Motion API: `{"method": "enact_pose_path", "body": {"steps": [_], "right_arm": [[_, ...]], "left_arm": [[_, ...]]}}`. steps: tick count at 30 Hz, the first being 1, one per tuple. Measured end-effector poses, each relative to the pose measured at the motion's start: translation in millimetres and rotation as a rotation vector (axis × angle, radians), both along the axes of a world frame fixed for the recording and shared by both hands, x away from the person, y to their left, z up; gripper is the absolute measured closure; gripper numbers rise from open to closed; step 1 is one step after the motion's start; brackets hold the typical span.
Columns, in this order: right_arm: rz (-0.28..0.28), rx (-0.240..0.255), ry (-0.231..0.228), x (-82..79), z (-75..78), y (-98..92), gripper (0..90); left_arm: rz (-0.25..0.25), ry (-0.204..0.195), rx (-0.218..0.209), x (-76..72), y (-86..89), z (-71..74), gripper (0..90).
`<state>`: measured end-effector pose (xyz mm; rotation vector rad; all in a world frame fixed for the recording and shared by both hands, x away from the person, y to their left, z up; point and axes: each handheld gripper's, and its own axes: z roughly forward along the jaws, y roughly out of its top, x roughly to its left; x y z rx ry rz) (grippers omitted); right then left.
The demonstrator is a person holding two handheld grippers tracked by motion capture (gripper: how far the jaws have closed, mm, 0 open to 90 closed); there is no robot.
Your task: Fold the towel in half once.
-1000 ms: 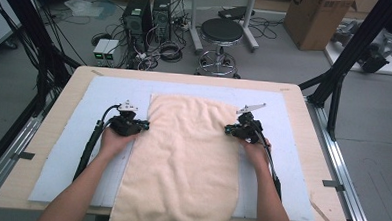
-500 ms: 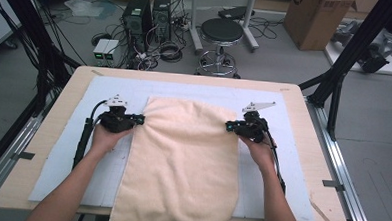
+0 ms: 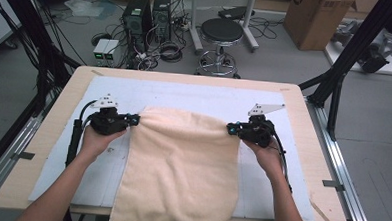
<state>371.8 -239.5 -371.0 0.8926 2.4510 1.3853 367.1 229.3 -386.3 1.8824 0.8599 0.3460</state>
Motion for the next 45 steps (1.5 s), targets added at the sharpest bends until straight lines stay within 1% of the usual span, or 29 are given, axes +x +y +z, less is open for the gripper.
{"method": "enact_pose_path", "body": {"steps": [2,3,5,7,8,9,10,11,13,14,16,17,18,19,20,22,23,26,28,29,32,34,35,37,39,41,43,44,45], "right_arm": [[0.012,0.015,-0.005,-7.1,5.0,0.4,83.1],[0.019,0.012,-0.014,-11.1,7.4,1.0,83.1],[0.037,0.017,-0.012,-21.0,11.8,2.3,83.2],[0.057,0.014,-0.034,-32.1,14.7,4.2,83.2],[0.063,0.020,-0.035,-38.2,15.0,4.7,83.1],[0.075,0.029,-0.023,-44.3,14.1,5.3,83.1],[0.088,0.026,-0.031,-50.3,11.8,6.1,83.1],[0.093,0.024,-0.025,-57.0,8.7,6.7,83.2],[0.107,0.038,-0.006,-68.5,0.4,8.0,83.2],[0.114,0.037,0.003,-73.9,-3.6,8.8,83.1],[0.121,0.033,0.020,-82.3,-13.0,9.6,83.1],[0.123,0.029,0.028,-86.1,-18.0,10.0,83.0],[0.125,0.022,0.040,-89.1,-23.0,10.3,82.7],[0.123,0.008,0.043,-90.7,-27.9,10.3,81.6],[0.121,-0.005,0.055,-92.1,-32.7,10.2,78.9],[0.109,-0.010,0.061,-92.5,-35.7,9.9,70.5],[0.106,0.000,0.059,-91.6,-35.4,9.3,67.8],[0.090,0.018,0.037,-85.6,-28.1,7.0,60.9],[0.074,0.023,0.028,-79.8,-24.5,5.7,57.4],[0.064,0.023,0.018,-75.8,-23.4,5.2,56.2],[0.025,0.021,0.012,-63.4,-24.6,4.9,53.4],[0.001,0.033,0.029,-54.1,-29.2,3.9,52.5],[-0.009,0.027,0.039,-49.6,-32.4,4.0,52.4],[-0.031,-0.023,0.043,-42.8,-38.3,6.2,51.9],[-0.039,-0.069,0.051,-37.3,-44.4,10.3,51.1],[-0.041,-0.091,0.059,-32.7,-49.7,14.0,51.0],[-0.047,-0.133,0.050,-28.5,-54.9,17.2,51.0],[-0.053,-0.145,0.063,-27.0,-57.2,18.4,51.1],[-0.054,-0.157,0.061,-24.8,-59.9,18.9,51.3]], "left_arm": [[-0.012,-0.010,-0.003,-8.4,1.5,2.4,84.8],[-0.020,-0.018,0.002,-13.7,2.8,3.8,84.8],[-0.031,-0.036,0.009,-25.8,4.7,6.9,84.7],[-0.046,-0.048,0.008,-39.4,7.0,7.8,84.6],[-0.051,-0.050,0.018,-46.2,8.1,7.4,84.5],[-0.060,-0.052,0.021,-52.9,9.3,5.9,84.5],[-0.072,-0.049,0.017,-60.1,10.0,3.6,84.4],[-0.078,-0.050,0.024,-67.0,10.5,0.3,84.3],[-0.092,-0.039,0.039,-78.8,12.4,-7.8,84.2],[-0.098,-0.029,0.044,-83.9,12.9,-12.6,84.0],[-0.110,-0.015,0.070,-92.4,13.2,-21.5,83.6],[-0.121,-0.004,0.066,-95.4,13.5,-26.0,83.3],[-0.130,0.006,0.064,-98.2,13.3,-30.3,81.9],[-0.143,0.016,0.073,-100.3,13.4,-34.4,79.1],[-0.144,0.018,0.073,-101.1,13.2,-36.2,74.0],[-0.149,0.016,0.067,-100.8,14.4,-35.7,66.7],[-0.146,0.012,0.055,-99.6,14.7,-33.3,62.9],[-0.141,-0.011,0.036,-92.8,14.0,-23.1,55.0],[-0.131,-0.029,0.044,-84.5,12.2,-17.8,52.4],[-0.114,-0.036,0.043,-80.1,10.9,-16.6,50.7],[-0.079,-0.028,0.054,-62.6,5.9,-19.0,50.2],[-0.067,-0.016,0.071,-54.0,2.7,-22.8,50.4],[-0.054,-0.009,0.074,-49.9,0.6,-25.7,50.5],[-0.046,0.004,0.094,-41.8,-2.3,-32.1,51.0],[-0.037,0.033,0.115,-33.7,-3.8,-39.9,51.2],[-0.020,0.057,0.122,-27.9,-4.2,-46.0,51.2],[-0.004,0.075,0.136,-23.1,-4.0,-51.0,51.2],[0.003,0.075,0.142,-21.4,-3.9,-52.8,51.2],[0.008,0.083,0.137,-20.5,-4.3,-54.2,51.2]]}}
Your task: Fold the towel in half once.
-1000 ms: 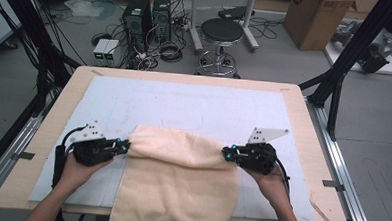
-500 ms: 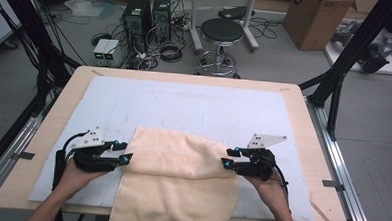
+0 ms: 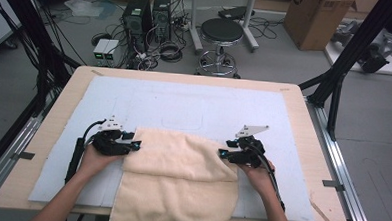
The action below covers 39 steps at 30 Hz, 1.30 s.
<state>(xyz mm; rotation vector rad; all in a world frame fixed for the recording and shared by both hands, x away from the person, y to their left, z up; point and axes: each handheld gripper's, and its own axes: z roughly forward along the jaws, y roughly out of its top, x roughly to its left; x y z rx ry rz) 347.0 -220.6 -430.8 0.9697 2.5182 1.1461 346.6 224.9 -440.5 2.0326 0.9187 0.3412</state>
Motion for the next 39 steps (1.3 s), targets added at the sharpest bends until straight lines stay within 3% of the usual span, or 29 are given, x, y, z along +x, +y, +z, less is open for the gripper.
{"method": "enact_pose_path", "body": {"steps": [3,5,10,17,24,29,33,39], "right_arm": [[-0.004,-0.019,0.032,3.9,-7.9,1.4,56.8],[-0.010,-0.033,-0.003,1.8,-9.9,2.8,62.4],[-0.013,-0.015,0.006,3.5,-10.2,-0.2,74.3],[-0.003,0.002,0.015,5.4,-11.1,-1.4,82.3],[0.002,0.044,0.027,6.0,-8.9,-4.8,85.4],[0.011,0.097,0.008,0.6,0.4,-8.7,85.8],[0.025,0.134,-0.009,-8.0,10.4,-12.8,85.8],[0.068,0.149,-0.041,-26.9,26.2,-11.0,85.7]], "left_arm": [[-0.010,0.014,0.016,1.0,-1.7,-3.1,54.3],[-0.014,0.015,0.023,0.6,-3.0,-4.1,57.6],[-0.002,0.004,0.046,0.2,-3.7,-3.6,67.8],[0.017,-0.003,0.052,0.5,-4.5,-3.7,77.6],[0.017,-0.006,0.024,0.3,-3.6,-1.7,85.0],[0.015,-0.025,-0.032,-4.3,0.8,7.2,85.9],[-0.003,-0.052,-0.055,-14.6,4.6,18.5,86.1],[-0.042,-0.092,-0.084,-35.9,6.1,34.0,86.2]]}}
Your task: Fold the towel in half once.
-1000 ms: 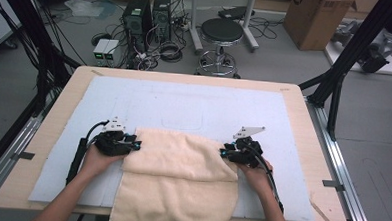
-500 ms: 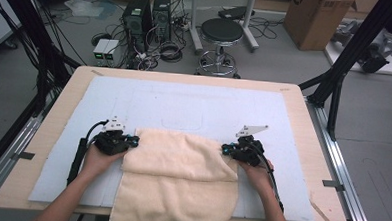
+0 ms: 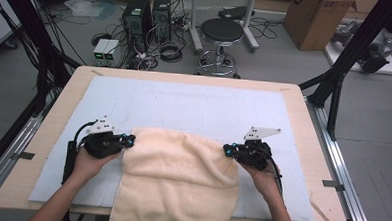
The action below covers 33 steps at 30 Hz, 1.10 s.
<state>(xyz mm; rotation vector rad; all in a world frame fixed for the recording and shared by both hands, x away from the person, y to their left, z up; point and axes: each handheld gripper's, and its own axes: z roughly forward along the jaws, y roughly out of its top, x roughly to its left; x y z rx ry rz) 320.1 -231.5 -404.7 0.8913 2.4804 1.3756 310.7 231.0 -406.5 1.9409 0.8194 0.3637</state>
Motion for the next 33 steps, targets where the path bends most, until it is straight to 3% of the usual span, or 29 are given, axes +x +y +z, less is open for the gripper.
{"method": "enact_pose_path", "body": {"steps": [4,9,12,14,16,20,21,24,28,33], "right_arm": [[0.038,0.014,-0.020,-16.9,11.5,3.2,85.7],[0.098,0.007,-0.027,-39.6,17.1,10.0,85.7],[0.111,-0.023,-0.040,-47.5,17.1,12.1,85.6],[0.111,-0.010,-0.033,-47.8,16.4,11.7,85.7],[0.120,0.001,-0.033,-49.0,17.5,12.4,85.6],[0.164,0.019,-0.035,-57.3,23.8,14.7,83.8],[0.174,0.023,-0.031,-58.1,25.0,15.0,80.8],[0.170,0.027,-0.037,-54.1,27.1,15.3,73.4],[0.144,0.019,-0.038,-35.3,23.1,19.4,65.0],[0.118,0.002,0.028,-3.9,5.6,32.1,49.7]], "left_arm": [[-0.043,-0.020,-0.002,-18.3,1.2,5.6,86.2],[-0.098,-0.012,-0.005,-41.8,6.3,2.2,86.2],[-0.085,-0.015,0.013,-46.7,11.0,-2.3,86.0],[-0.095,-0.009,-0.016,-46.8,12.7,-3.5,86.0],[-0.125,-0.026,-0.033,-49.5,12.6,-1.6,86.1],[-0.272,-0.011,-0.071,-59.2,10.8,3.6,85.7],[-0.287,-0.005,-0.077,-60.4,9.9,4.2,82.8],[-0.260,-0.037,-0.067,-57.1,9.0,8.5,66.9],[-0.187,-0.040,-0.066,-35.5,4.8,8.9,55.4],[-0.125,0.012,0.004,-7.7,-8.9,-5.6,46.9]]}}
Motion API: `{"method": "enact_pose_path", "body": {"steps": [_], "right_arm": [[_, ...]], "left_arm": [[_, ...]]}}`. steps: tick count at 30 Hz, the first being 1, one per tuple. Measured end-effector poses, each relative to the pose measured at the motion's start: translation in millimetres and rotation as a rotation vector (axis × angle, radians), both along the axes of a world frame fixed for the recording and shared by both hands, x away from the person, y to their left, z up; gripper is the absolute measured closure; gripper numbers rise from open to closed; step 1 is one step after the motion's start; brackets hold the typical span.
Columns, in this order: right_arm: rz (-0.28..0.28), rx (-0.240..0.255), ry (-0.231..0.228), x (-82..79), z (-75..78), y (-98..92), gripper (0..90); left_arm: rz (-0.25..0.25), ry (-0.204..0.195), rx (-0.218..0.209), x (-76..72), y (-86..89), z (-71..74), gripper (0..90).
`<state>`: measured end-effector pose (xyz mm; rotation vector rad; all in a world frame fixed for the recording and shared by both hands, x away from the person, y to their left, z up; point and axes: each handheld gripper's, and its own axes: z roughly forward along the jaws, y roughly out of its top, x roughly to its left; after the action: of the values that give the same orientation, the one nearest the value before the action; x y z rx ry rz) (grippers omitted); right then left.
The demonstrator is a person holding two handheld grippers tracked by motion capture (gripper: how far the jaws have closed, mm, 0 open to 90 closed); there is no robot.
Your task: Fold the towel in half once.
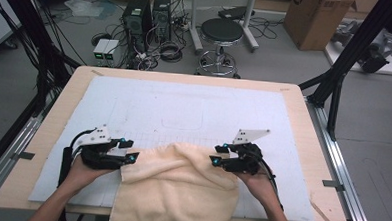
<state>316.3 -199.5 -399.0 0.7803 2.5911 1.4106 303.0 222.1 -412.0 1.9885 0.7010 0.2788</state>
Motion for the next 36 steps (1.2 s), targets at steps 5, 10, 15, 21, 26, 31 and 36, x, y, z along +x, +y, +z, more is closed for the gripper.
{"method": "enact_pose_path", "body": {"steps": [5,10,15,21,26,31,36], "right_arm": [[-0.002,-0.080,0.054,16.0,-18.2,10.9,42.8],[0.028,-0.101,0.053,14.3,-27.6,15.5,69.3],[0.044,-0.110,0.025,9.1,-26.8,17.3,82.2],[0.051,-0.032,0.011,-2.6,-11.9,4.9,88.9],[0.065,0.023,-0.012,-24.8,1.6,-4.8,87.8],[-0.043,-0.109,-0.033,-10.5,-7.6,-3.9,64.4],[-0.107,-0.158,0.049,15.2,-33.0,-5.9,58.7]], "left_arm": [[0.008,0.096,0.111,16.1,-9.3,-19.2,46.7],[-0.015,0.083,0.151,13.6,-15.5,-21.8,65.0],[0.001,0.055,0.150,9.0,-14.8,-15.7,79.0],[-0.010,0.033,0.088,0.6,-10.2,-5.5,82.8],[-0.047,-0.010,0.043,-17.7,-9.5,6.1,82.6],[-0.019,0.002,0.072,-9.1,-9.9,0.6,81.9],[-0.003,0.016,0.070,0.3,-7.3,-4.7,81.4]]}}
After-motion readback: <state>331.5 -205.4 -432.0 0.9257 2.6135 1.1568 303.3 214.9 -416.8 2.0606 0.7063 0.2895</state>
